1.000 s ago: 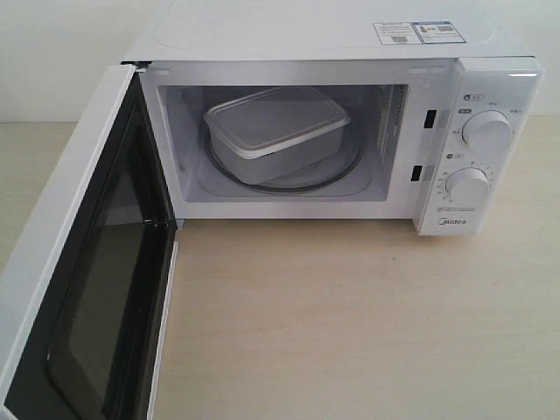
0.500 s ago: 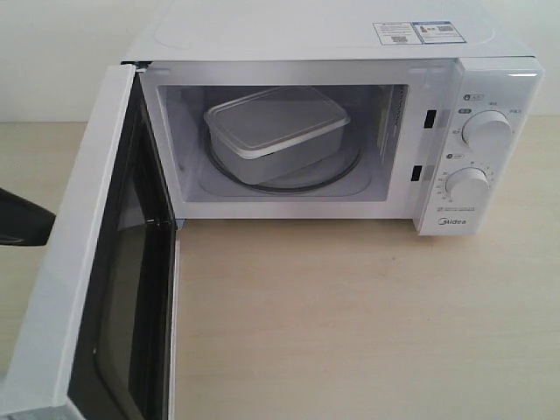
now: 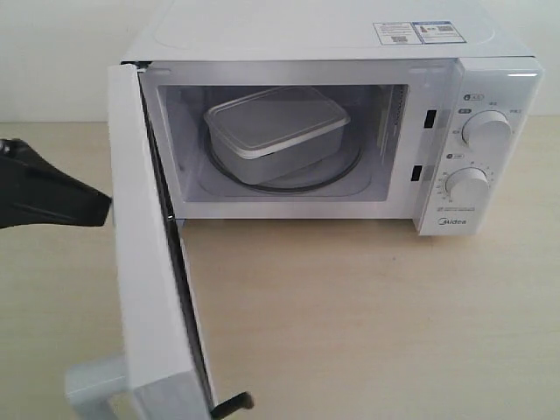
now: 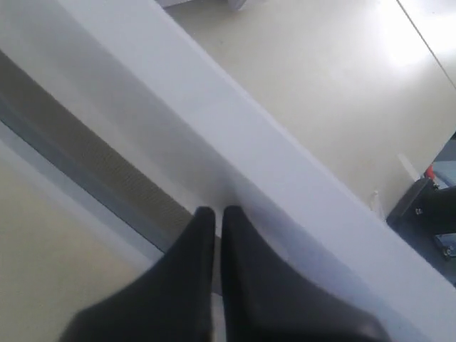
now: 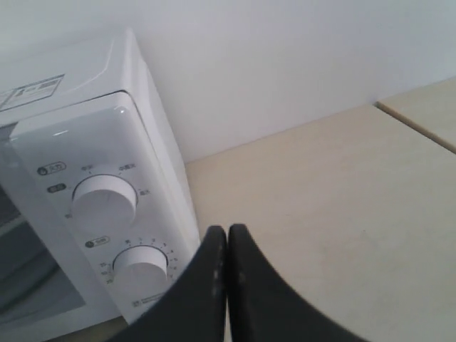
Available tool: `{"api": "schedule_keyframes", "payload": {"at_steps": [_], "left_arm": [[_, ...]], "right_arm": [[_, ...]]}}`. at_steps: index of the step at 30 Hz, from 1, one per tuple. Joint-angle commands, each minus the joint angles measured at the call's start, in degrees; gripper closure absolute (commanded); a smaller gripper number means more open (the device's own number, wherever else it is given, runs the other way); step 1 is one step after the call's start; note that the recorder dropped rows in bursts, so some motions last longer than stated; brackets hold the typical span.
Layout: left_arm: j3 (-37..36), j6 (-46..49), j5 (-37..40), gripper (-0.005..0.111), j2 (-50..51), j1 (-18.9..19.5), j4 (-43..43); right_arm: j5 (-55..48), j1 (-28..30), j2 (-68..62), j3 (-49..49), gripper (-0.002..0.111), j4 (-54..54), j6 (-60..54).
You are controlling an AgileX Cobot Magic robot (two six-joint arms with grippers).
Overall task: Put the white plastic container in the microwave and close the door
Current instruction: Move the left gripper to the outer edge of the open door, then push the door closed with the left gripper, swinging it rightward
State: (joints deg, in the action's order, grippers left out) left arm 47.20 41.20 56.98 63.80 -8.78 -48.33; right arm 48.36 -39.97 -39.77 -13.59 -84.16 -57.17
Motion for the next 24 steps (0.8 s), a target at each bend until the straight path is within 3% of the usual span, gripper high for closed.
{"api": "schedule_keyframes", "payload": {"at_steps": [1,5,9,18,24], "left_arm": [[0.4,0.9,-9.6,0.102,3.7,-8.0,-1.4],[0.5,0.9,-20.4,0.102,8.0,-15.4,-1.9],[2.1,3.4,-30.6,0.102,12.2,-19.2,-2.1],[3.3,7.1,-44.7,0.102,20.2,-19.2,-2.1],[3.3,8.5,-49.9,0.102,21.3,-19.2,-2.1]], "right_arm": [[-4.3,0.2,0.2,0.3,0.109,4.2,-1.1],[-8.0,0.2,0.2,0.3,0.109,4.6,-1.3],[-14.5,0.1,0.2,-0.1,0.109,11.9,-1.3],[-36.3,0.1,0.2,-10.4,0.109,17.9,-1.3],[-43.9,0.1,0.2,-11.7,0.109,21.6,-1.3]]}}
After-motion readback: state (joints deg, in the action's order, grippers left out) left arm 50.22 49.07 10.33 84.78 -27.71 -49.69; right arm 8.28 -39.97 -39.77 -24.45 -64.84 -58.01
